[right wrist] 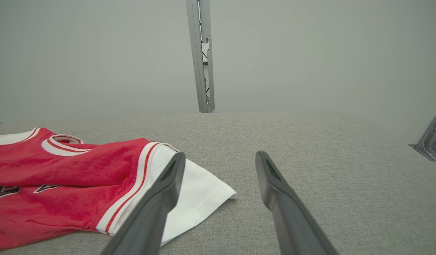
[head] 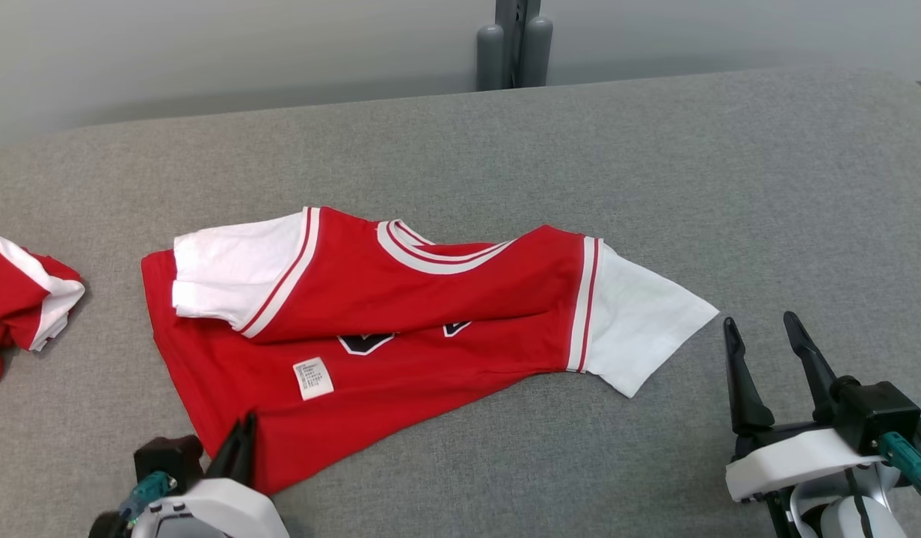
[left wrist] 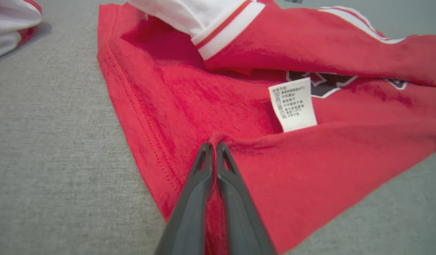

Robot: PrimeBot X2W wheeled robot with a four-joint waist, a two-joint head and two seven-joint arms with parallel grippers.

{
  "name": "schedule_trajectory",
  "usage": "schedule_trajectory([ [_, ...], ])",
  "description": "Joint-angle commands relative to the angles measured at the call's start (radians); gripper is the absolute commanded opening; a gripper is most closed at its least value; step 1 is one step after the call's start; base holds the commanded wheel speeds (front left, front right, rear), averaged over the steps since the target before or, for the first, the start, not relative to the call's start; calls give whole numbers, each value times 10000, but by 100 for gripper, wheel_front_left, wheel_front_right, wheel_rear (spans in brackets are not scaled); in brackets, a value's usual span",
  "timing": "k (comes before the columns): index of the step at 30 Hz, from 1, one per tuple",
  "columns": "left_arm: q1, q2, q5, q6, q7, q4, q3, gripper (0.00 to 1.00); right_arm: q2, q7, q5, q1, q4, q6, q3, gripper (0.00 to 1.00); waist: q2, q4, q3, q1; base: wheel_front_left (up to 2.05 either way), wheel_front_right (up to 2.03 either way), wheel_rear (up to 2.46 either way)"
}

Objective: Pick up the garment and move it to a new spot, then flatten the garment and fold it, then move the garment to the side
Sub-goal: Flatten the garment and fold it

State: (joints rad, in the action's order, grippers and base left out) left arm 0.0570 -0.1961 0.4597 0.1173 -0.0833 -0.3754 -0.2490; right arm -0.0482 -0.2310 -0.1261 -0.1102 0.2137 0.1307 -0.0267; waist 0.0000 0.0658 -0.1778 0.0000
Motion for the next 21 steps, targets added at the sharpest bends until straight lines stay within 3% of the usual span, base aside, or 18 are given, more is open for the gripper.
schedule_trajectory([
  [1, 277, -85, -134, 69, -197, 75, 45, 0, -49, -97, -20, -91, 31, 1, 35, 100, 0, -19, -44, 0, 0, 0, 0],
  [14, 980, -488, -1297, 469, -1431, 2452, -189, 0, -49, -183, -98, -303, 133, 1, 247, 100, 0, -149, 5, 0, 0, 0, 0],
  [21, 908, -584, -1611, 458, -1701, 3405, -220, 0, -46, -229, -104, -330, 56, 1, 414, 100, 0, -367, -157, 0, 0, 0, 0],
])
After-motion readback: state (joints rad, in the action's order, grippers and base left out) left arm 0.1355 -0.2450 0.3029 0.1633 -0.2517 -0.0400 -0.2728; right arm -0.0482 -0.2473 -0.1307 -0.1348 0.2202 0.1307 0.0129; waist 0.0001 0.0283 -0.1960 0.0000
